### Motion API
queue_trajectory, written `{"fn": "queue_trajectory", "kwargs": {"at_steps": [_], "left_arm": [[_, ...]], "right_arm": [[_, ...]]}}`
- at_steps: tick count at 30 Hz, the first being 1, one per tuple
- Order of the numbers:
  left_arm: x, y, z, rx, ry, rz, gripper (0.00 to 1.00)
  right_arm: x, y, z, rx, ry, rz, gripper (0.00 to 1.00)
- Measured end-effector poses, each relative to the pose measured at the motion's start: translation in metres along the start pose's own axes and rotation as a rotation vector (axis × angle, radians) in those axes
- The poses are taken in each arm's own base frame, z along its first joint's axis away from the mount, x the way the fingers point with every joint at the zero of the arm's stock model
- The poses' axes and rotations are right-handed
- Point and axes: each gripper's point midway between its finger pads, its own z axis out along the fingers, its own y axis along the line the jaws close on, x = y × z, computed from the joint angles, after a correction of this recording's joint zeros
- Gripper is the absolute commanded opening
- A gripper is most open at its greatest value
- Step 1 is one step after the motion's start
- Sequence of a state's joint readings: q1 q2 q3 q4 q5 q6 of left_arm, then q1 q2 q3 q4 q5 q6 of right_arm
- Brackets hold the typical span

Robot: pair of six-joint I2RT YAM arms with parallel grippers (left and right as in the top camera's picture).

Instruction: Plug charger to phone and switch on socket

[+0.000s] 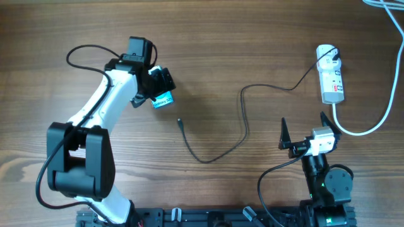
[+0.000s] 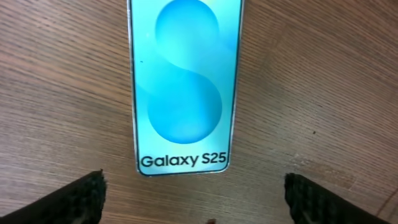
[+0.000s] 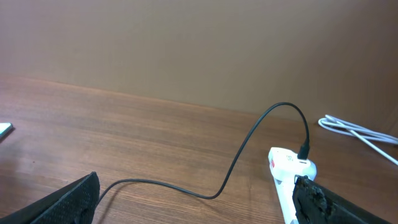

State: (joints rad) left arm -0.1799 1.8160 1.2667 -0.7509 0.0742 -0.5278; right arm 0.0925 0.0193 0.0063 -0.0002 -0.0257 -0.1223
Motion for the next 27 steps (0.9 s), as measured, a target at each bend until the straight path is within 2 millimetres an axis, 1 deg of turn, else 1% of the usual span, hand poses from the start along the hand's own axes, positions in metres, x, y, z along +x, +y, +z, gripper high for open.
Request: {"fn": "queue_trajectory", "kwargs": {"at_steps": [3, 7, 12, 13, 15, 17, 20, 22, 23, 26, 27], "left_arm": [[-0.001, 0.000, 0.000, -0.038, -0.029, -0.024, 0.95], [-0.014, -0.001, 0.002, -0.042, -0.101, -0.054, 0.96], [-0.034, -0.008, 0.000, -0.017, -0.191, -0.065, 0.97], [-0.037, -0.010, 0.001, -0.011, -0.203, -0.066, 0.98], [-0.042, -0.011, 0.007, -0.008, -0.216, -0.066, 1.00], [-0.040, -0.009, 0.019, -0.025, -0.203, -0.066, 1.00], [-0.032, 0.000, 0.044, -0.067, -0.152, -0.065, 1.00], [-0.027, 0.004, 0.053, -0.084, -0.129, -0.064, 1.00], [-0.025, 0.007, 0.056, -0.095, -0.121, -0.062, 0.98], [-0.019, 0.010, 0.056, -0.112, -0.097, -0.054, 0.88], [-0.018, 0.011, 0.056, -0.117, -0.091, -0.055, 0.87]], "right_arm": [[0.000, 0.000, 0.000, 0.000, 0.000, 0.000, 1.00], [0.000, 0.000, 0.000, 0.000, 0.000, 0.000, 1.00], [0.000, 0.000, 0.000, 0.000, 0.000, 0.000, 1.00], [0.000, 0.000, 0.000, 0.000, 0.000, 0.000, 1.00], [0.000, 0.000, 0.000, 0.000, 0.000, 0.000, 1.00], [0.000, 0.000, 0.000, 0.000, 0.000, 0.000, 1.00], [0.000, 0.000, 0.000, 0.000, 0.000, 0.000, 1.00], [0.000, 0.000, 0.000, 0.000, 0.000, 0.000, 1.00], [0.000, 0.000, 0.000, 0.000, 0.000, 0.000, 1.00], [0.000, 0.000, 0.000, 0.000, 0.000, 0.000, 1.00], [0.000, 0.000, 0.000, 0.000, 0.000, 0.000, 1.00]]}}
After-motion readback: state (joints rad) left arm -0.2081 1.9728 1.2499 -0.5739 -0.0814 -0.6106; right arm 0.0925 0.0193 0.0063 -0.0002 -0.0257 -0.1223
